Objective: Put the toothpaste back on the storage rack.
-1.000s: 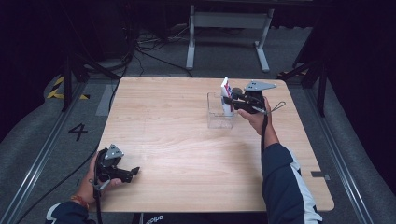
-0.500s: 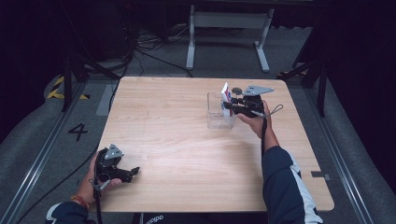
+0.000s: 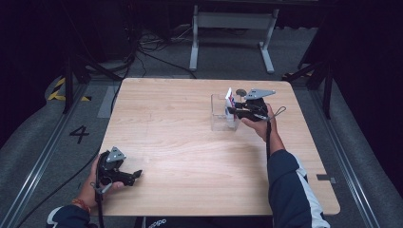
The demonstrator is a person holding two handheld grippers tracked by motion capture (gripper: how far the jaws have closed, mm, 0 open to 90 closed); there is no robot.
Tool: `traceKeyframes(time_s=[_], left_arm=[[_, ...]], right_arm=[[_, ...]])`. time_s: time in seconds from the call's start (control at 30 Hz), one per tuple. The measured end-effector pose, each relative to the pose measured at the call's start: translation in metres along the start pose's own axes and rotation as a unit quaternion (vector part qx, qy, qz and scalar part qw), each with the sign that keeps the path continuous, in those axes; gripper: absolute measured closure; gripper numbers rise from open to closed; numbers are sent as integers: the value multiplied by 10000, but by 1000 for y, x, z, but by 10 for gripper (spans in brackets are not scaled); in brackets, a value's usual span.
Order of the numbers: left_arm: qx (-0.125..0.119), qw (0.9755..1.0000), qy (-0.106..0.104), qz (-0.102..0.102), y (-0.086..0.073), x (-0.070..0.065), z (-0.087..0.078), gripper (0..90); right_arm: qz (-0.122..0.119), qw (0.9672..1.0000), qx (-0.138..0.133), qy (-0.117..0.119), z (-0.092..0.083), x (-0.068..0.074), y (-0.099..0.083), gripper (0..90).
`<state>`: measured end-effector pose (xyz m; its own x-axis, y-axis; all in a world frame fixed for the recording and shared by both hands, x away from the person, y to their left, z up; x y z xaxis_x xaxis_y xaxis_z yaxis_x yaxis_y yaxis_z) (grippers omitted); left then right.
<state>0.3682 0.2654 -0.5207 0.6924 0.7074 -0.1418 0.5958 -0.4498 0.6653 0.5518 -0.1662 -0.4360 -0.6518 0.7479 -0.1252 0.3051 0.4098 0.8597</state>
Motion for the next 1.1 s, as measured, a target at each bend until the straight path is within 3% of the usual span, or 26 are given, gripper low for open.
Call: traceKeyframes(time_s=[0.27,1.1], left_arm=[[1,10000,1,2,0,0,0,5],[-8,10000,1,-6,0,0,0,5]], right_arm=[[-94,9999,132,12,1,2,-4,645],[45,9999,134,43,1,4,-4,595]])
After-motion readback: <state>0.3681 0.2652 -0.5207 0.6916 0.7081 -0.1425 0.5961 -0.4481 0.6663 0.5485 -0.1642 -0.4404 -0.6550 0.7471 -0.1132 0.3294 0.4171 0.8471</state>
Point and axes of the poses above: each handheld gripper's, and its own axes: z roughly forward along the jaws, y roughly out of its top, x roughly to its left, the point moved 5 cm from there along z, roughly forward along the jaws, and after that the axes turned 11 degrees about -y, right-handed, at the moved point
